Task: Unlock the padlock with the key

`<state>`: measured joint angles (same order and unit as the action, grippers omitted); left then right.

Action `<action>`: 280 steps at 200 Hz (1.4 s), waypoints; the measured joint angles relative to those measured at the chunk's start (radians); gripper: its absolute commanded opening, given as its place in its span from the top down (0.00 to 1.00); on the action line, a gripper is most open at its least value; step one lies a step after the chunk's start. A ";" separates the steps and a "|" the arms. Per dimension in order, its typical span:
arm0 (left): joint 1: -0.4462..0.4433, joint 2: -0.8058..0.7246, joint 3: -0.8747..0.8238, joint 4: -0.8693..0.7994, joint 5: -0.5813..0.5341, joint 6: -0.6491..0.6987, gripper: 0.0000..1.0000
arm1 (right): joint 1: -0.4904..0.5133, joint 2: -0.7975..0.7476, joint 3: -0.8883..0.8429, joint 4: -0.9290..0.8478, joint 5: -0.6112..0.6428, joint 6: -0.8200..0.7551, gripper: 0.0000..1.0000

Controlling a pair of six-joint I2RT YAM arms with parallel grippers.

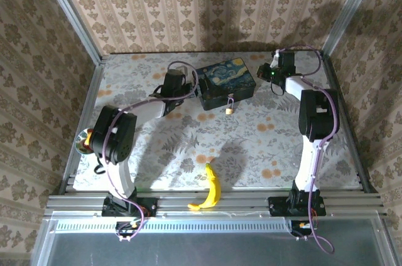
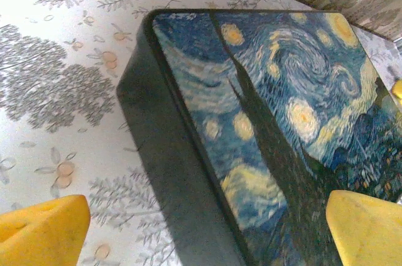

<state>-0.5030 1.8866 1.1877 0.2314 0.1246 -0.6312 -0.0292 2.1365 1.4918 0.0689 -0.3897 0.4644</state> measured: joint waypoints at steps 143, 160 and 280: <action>0.018 0.039 -0.053 0.066 0.077 -0.031 0.41 | 0.080 -0.068 -0.217 0.161 -0.080 0.124 1.00; 0.019 -0.008 -0.113 0.071 0.053 -0.031 0.42 | 0.109 -0.101 -0.264 0.180 -0.056 0.137 1.00; -0.037 -0.372 -0.496 0.051 -0.185 -0.097 0.41 | 0.321 -0.262 -0.507 0.300 0.125 0.273 1.00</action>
<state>-0.5400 1.5143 0.6918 0.2825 -0.0608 -0.7277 0.2920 1.8744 0.9848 0.3691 -0.2646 0.7372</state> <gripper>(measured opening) 0.590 0.042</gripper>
